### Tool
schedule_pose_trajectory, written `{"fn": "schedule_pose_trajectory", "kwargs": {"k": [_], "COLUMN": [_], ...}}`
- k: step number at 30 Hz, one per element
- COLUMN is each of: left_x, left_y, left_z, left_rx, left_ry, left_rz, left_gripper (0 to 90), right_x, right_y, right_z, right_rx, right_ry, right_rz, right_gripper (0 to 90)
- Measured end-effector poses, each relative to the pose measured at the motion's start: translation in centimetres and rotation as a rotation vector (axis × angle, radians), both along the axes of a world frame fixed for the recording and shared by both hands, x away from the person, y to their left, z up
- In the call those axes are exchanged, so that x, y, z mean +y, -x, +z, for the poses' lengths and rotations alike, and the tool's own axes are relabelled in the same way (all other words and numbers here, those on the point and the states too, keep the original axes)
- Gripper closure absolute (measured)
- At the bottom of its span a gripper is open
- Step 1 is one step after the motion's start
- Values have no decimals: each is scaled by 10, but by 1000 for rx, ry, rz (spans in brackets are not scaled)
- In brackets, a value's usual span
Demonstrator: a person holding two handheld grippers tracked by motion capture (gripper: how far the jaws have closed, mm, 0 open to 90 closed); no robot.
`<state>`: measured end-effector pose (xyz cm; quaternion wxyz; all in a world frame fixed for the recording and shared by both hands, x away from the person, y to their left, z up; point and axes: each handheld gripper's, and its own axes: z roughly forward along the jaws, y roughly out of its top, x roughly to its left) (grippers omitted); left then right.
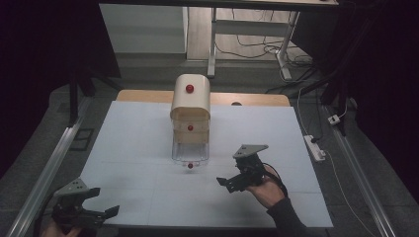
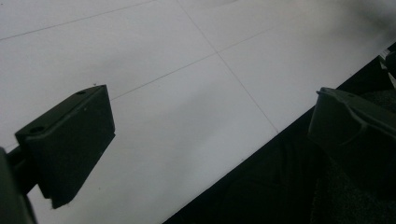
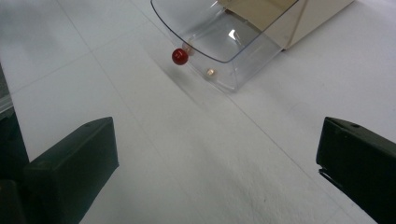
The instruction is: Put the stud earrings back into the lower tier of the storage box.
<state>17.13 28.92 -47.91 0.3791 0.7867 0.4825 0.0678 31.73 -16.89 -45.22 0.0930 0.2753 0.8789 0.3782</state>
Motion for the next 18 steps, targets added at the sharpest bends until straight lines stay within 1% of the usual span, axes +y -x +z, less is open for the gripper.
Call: {"fn": "schedule_pose_trajectory", "kwargs": {"k": [6,18], "left_x": [0,0], "left_y": [0,0], "left_z": [0,0], "left_rx": [1,1], "left_ry": [0,-1], "left_rz": [2,3], "left_gripper": [0,0], "right_x": [-7,-28], "right_y": [8,20], "right_z": [2,6], "right_rx": [-14,-22], "right_ry": [10,-16], "right_rz": [-14,-65], "right_gripper": [0,0]}}
